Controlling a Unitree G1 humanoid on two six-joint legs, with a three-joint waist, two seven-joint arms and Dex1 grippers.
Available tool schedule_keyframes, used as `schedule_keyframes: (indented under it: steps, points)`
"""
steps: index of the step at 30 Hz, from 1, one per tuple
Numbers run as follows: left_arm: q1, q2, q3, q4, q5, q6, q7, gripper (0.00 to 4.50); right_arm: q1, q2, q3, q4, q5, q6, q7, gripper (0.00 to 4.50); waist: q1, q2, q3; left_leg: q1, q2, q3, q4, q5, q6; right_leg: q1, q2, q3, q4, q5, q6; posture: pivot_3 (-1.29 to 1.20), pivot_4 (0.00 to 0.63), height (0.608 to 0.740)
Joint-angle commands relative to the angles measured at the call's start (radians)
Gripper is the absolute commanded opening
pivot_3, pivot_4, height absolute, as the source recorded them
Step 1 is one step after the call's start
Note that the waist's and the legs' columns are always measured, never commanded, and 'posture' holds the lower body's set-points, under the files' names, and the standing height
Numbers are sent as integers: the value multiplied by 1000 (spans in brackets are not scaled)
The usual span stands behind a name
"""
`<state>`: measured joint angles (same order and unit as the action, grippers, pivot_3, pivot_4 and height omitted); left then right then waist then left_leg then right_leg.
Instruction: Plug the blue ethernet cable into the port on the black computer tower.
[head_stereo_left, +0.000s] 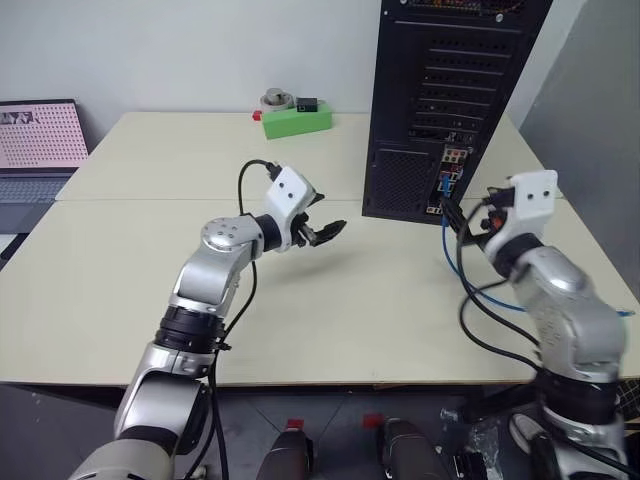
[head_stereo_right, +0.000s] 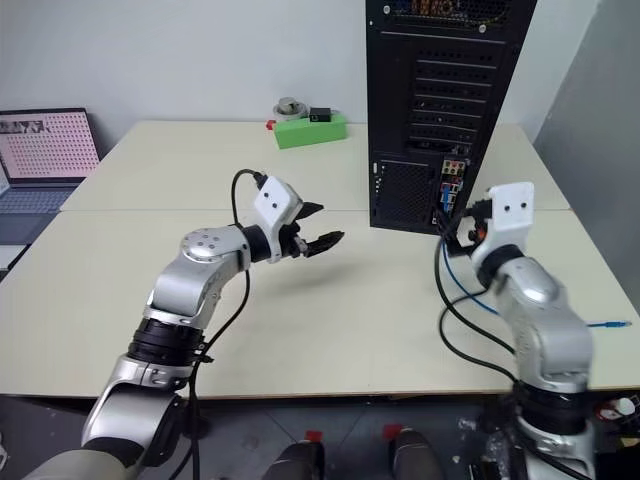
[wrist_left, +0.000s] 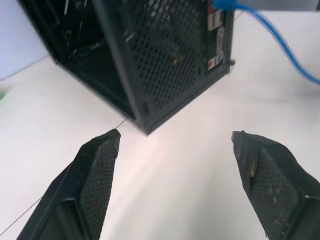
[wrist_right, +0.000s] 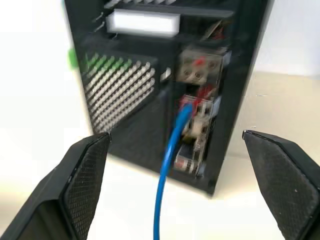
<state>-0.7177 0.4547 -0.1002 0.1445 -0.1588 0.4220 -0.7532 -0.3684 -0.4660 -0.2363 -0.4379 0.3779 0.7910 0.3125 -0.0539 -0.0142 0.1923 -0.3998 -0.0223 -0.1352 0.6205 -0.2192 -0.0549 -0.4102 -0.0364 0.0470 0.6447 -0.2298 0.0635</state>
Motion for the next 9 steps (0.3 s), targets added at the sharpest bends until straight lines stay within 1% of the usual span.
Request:
schedule_keyframes:
  steps: [1, 3, 5, 9]
  points:
    - [-9, 24, 41, -18, -34, -9, -31, 3829, 43, -104, -85, -57, 91, -16, 151, 4463, 1, 0, 0, 0, 0, 0, 0, 0, 0, 0, 0, 0, 0, 0, 0, 0, 150, 740]
    - [-11, 36, 49, -11, -44, -9, -54, 3829, 83, -159, -109, -58, 108, -37, 212, 4463, 3, 0, 0, 0, 0, 0, 0, 0, 0, 0, 0, 0, 0, 0, 0, 0, 150, 740]
    - [-13, 47, 47, -9, -51, -20, -81, 3829, 110, -192, -124, -56, 119, -54, 243, 4463, 3, -1, 0, 0, 0, 0, 0, 0, 0, 0, 0, 0, 0, 0, 0, 0, 150, 740]
    - [-24, 44, 59, -4, -69, -21, -96, 3829, 118, -199, -145, -39, 139, -84, 252, 4463, 1, -1, 0, 0, 0, 1, 1, 0, 0, 0, 0, 0, 0, 0, 0, 0, 150, 740]
